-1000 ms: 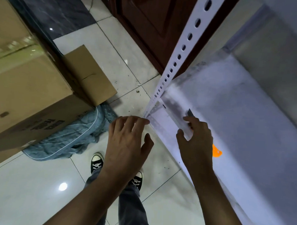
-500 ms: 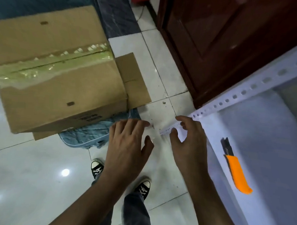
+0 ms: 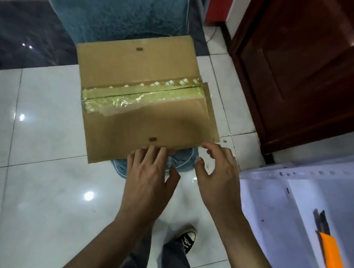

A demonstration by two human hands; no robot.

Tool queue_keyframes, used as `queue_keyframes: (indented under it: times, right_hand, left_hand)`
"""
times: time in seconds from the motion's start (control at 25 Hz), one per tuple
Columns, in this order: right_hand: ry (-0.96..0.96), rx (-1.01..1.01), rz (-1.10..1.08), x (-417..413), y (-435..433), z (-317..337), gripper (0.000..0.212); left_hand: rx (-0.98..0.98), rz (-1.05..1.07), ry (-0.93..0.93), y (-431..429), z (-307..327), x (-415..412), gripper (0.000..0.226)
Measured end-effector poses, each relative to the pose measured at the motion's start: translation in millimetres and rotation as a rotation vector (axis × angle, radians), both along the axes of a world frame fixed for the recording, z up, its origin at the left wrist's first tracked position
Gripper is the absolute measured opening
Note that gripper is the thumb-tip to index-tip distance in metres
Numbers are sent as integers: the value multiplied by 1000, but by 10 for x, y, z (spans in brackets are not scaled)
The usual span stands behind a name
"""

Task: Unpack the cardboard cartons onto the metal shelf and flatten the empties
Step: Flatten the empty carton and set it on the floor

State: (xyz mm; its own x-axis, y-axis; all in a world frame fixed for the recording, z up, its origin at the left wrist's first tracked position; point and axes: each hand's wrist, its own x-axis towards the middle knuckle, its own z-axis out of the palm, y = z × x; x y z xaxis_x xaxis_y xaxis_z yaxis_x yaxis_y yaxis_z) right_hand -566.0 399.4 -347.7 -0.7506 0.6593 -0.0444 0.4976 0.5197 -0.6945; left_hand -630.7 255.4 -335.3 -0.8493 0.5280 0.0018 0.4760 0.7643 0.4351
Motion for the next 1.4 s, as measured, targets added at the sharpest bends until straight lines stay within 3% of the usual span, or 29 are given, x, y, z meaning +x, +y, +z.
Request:
queue_keyframes:
  times: [0.4,0.68,1.0,1.24,1.4]
  right_hand:
    - [-42,-7,152,-818,-686,-49,35]
    - [-63,224,286,-1348,-939,-125,41]
    - [-154,413,375,-1558,-999,-445,63]
    - [-213,453,371,-1621,-996,-489,67]
    - [-218,460,370,-1618,-986,-507,66]
  left_hand:
    - [-28,90,-4,-617,-10,-707,40]
    - [-2,108,59,-839,-72,-1115,33]
    - [68,110,48,-942,-160,-1501,29]
    - [38,31,76,-905,-128,-2066,41]
    - [-131,-147,89,-800,-131,-2525,74]
